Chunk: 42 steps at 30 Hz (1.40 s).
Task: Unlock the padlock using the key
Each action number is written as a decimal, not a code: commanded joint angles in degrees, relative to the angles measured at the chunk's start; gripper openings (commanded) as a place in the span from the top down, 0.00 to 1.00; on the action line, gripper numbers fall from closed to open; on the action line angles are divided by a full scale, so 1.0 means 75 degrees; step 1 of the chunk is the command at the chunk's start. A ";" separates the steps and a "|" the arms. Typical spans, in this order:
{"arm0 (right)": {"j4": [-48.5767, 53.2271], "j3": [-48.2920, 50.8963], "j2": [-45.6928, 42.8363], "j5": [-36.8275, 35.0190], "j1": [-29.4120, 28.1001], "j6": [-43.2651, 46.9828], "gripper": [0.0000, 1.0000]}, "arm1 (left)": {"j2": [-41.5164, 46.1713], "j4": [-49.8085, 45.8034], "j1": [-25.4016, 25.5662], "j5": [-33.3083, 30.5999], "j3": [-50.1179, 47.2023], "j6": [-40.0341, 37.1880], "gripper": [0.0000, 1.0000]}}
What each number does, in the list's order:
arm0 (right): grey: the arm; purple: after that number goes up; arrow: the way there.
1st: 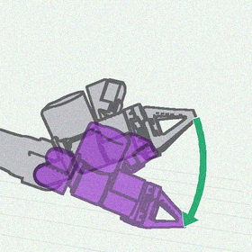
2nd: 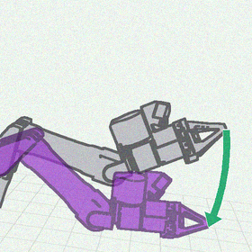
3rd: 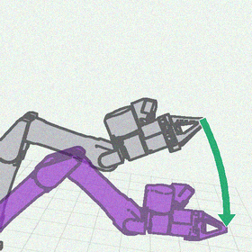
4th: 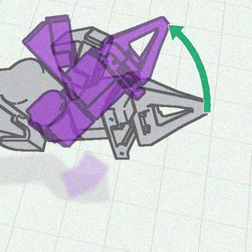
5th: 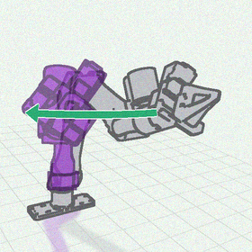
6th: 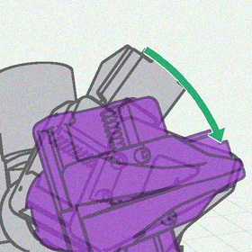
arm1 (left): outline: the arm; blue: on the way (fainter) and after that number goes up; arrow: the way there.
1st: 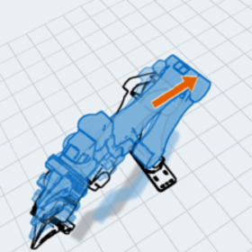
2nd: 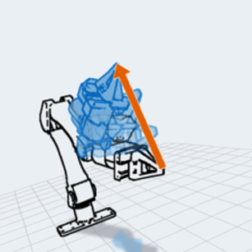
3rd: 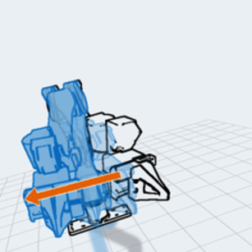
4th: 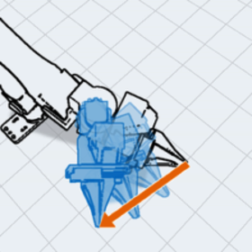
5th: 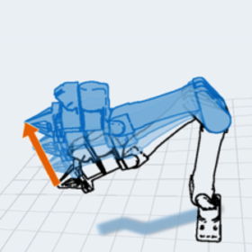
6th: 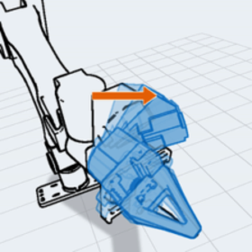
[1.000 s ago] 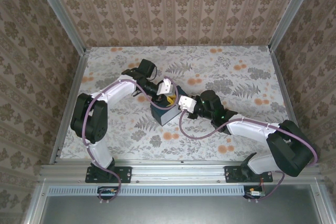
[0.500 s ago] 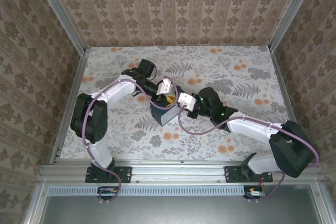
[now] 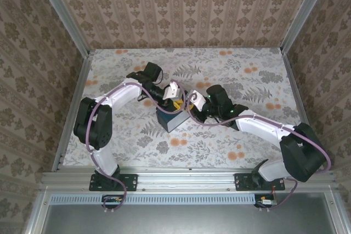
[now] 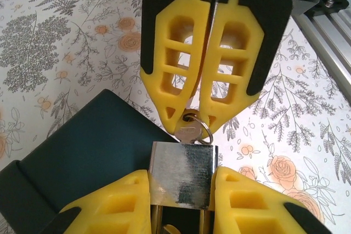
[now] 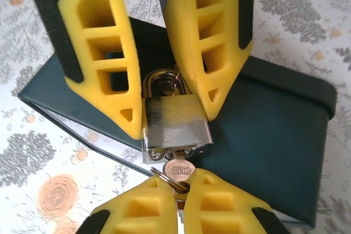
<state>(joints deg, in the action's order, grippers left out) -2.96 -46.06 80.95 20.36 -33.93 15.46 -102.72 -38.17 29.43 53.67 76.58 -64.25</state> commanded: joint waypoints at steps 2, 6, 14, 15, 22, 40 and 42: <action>0.0224 -0.0412 0.0316 0.1065 -0.0043 -0.0834 1.00 | -0.0074 0.0273 0.0119 0.0327 0.0020 -0.0024 0.85; 0.0088 -0.0381 0.0237 0.1015 0.0154 -0.1005 1.00 | -0.0016 0.0273 0.0103 0.0290 0.0018 -0.0035 0.84; 0.0346 -0.0538 0.0300 0.1530 0.0363 -0.1427 1.00 | 0.0220 0.0699 -0.0094 0.0448 -0.0161 0.0298 0.58; 0.0410 -0.0538 0.0299 0.1479 0.0364 -0.1358 1.00 | 0.0296 0.0740 -0.0143 0.0521 -0.0184 0.0337 0.56; 0.0933 -0.0603 0.0328 0.1240 0.0510 -0.0972 1.00 | 0.0702 0.0673 -0.0821 0.0905 -0.0304 0.0421 0.51; 0.0965 -0.1325 0.0826 0.2015 0.0960 -0.2390 1.00 | 0.1051 0.3100 -0.0926 0.0670 -0.1619 0.2373 0.53; 0.0988 -0.1282 0.0760 0.2082 0.0994 -0.2359 1.00 | 0.0930 0.2827 -0.0784 0.0511 -0.1474 0.2140 0.53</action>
<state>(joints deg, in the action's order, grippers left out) 3.20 -54.37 86.98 33.78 -27.03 -0.97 -95.77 -17.32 22.52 57.71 64.97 -48.58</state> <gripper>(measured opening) 0.040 0.465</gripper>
